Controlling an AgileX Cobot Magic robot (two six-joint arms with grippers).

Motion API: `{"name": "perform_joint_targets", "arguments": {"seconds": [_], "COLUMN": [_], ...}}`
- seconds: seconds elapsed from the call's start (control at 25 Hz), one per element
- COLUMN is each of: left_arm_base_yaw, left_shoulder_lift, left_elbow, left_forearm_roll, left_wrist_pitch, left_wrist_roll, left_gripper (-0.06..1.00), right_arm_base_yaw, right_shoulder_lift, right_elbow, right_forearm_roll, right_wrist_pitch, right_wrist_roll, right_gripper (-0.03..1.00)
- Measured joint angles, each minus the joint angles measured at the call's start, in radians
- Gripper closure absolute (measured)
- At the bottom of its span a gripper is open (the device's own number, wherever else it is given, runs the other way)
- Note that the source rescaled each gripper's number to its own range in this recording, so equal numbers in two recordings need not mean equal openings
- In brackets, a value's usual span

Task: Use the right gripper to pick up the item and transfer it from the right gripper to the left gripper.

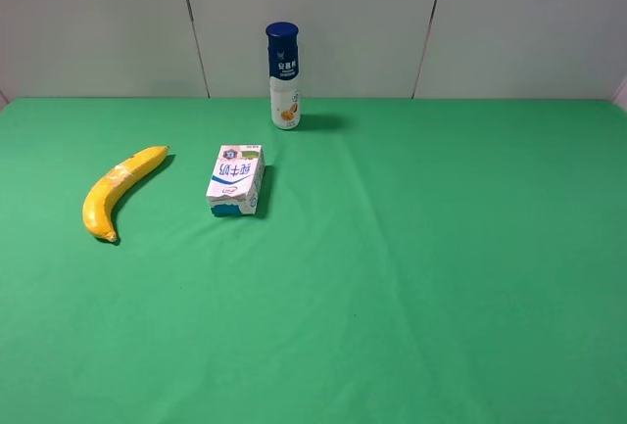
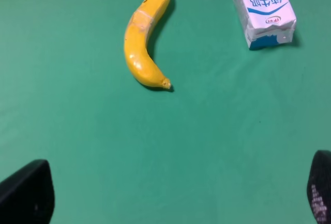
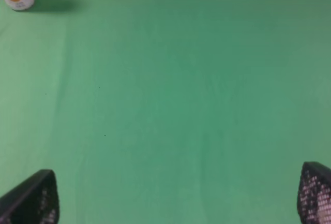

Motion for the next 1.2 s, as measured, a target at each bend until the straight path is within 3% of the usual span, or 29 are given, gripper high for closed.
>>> {"name": "perform_joint_targets", "arguments": {"seconds": [1.2], "left_arm_base_yaw": [0.0], "left_shoulder_lift": [0.0], "left_elbow": [0.0], "left_forearm_roll": [0.0], "left_wrist_pitch": [-0.001], "left_wrist_roll": [0.0], "left_gripper": [-0.02], "right_arm_base_yaw": [0.0], "right_shoulder_lift": [0.0], "right_elbow": [0.0], "right_forearm_roll": [0.0], "right_wrist_pitch": [0.0], "right_wrist_roll": [0.0], "right_gripper": [-0.03]}}
